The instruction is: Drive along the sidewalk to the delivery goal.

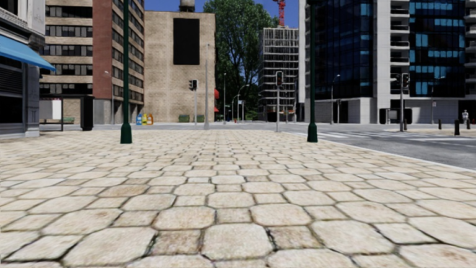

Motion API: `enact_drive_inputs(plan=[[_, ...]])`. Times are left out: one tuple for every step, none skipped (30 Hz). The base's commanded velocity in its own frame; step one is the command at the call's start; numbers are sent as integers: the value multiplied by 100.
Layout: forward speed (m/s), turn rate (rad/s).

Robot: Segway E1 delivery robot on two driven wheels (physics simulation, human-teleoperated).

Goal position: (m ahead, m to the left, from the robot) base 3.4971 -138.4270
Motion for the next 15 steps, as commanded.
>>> enact_drive_inputs(plan=[[200, 0], [200, 0], [200, 0], [200, 0], [200, 0], [200, 0], [200, 0], [200, 0], [200, 0], [200, 0], [200, 0], [200, 0], [200, 0], [200, 0], [200, 0]])
